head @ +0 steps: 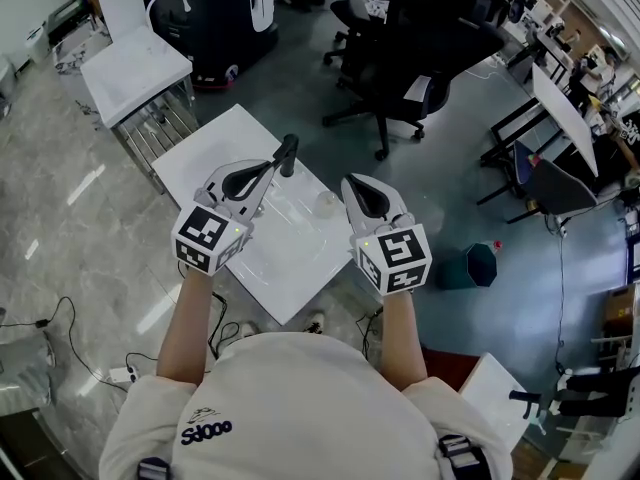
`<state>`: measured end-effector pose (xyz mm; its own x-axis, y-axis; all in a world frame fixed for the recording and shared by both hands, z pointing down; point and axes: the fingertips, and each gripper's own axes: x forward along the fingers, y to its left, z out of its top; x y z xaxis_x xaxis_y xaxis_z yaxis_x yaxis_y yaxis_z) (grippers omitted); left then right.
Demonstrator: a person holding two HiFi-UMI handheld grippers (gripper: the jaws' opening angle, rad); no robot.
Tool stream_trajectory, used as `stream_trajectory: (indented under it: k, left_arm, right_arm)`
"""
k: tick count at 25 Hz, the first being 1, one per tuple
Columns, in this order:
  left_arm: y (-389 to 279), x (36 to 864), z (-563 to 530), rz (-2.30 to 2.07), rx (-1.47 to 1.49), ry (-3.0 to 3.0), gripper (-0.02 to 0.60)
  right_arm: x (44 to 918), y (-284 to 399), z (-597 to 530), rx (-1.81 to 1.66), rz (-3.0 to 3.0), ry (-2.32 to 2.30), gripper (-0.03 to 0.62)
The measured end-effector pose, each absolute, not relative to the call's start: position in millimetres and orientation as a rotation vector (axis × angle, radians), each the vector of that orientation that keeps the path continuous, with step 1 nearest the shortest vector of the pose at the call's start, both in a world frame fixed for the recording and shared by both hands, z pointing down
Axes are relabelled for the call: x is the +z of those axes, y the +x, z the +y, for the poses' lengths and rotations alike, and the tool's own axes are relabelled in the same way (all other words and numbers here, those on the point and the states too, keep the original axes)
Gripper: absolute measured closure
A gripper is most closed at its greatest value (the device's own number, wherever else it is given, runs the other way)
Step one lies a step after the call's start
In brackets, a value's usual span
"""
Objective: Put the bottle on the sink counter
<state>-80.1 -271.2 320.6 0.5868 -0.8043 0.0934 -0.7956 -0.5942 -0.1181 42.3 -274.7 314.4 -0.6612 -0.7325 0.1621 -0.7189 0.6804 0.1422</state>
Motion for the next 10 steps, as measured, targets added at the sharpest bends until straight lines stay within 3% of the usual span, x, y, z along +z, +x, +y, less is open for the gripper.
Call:
stream_trajectory:
  k: [10]
  left_arm:
    - [-84.4,328.3,-270.8,1.409,-0.246,-2.74,0.575]
  right_arm:
    - [319.5,42.5,-272.8,-0.078,-2.684,1.175,0.585]
